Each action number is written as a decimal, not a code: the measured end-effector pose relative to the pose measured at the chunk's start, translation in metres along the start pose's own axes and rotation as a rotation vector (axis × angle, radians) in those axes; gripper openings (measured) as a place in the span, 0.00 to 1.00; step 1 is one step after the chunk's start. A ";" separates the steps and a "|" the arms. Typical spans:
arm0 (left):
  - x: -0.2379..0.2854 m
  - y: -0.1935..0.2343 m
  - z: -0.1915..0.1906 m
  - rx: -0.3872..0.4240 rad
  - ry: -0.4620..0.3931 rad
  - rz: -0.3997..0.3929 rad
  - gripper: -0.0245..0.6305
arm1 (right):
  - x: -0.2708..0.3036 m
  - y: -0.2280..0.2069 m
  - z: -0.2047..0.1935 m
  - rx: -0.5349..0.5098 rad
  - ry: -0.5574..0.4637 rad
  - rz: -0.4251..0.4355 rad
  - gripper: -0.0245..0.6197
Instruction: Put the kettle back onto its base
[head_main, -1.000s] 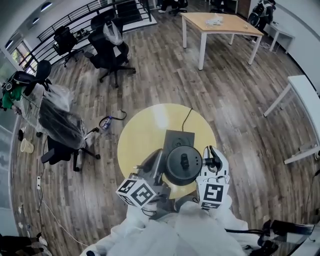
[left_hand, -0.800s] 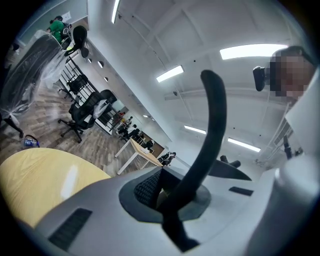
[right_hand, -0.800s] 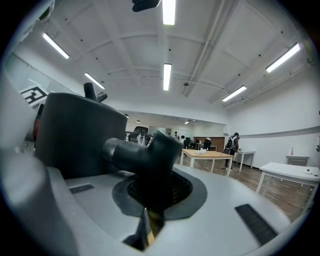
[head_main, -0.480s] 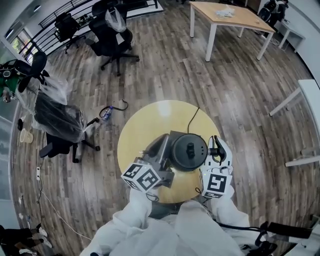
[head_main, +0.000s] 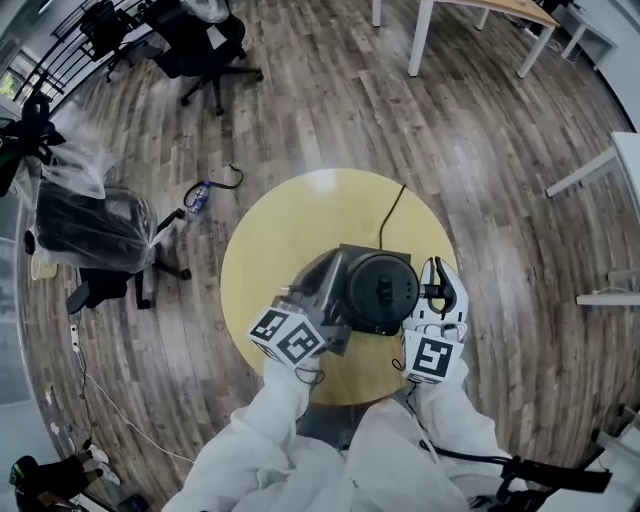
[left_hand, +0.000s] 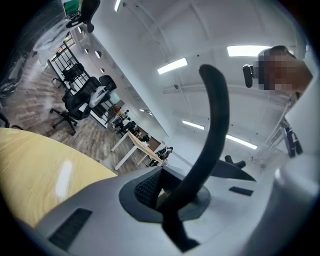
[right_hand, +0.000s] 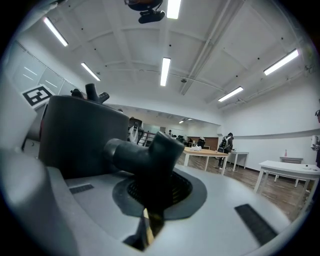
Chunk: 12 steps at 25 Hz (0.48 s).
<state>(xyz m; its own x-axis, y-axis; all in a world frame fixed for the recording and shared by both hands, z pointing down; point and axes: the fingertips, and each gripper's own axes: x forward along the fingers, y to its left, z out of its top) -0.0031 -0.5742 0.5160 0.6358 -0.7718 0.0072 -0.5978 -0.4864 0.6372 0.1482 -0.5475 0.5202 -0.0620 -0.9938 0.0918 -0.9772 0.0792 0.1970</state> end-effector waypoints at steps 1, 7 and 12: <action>0.002 0.007 -0.004 -0.002 0.009 0.000 0.04 | 0.003 0.003 -0.008 0.001 0.009 -0.002 0.09; 0.013 0.036 -0.023 -0.008 0.039 -0.014 0.04 | 0.018 0.010 -0.039 -0.005 0.028 -0.028 0.08; 0.016 0.046 -0.033 -0.014 0.053 -0.018 0.04 | 0.022 0.012 -0.054 -0.011 0.052 -0.037 0.08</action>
<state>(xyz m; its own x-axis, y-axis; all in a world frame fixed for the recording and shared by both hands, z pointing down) -0.0044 -0.5956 0.5704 0.6713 -0.7403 0.0361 -0.5793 -0.4937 0.6486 0.1456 -0.5637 0.5774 -0.0152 -0.9907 0.1350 -0.9763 0.0439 0.2119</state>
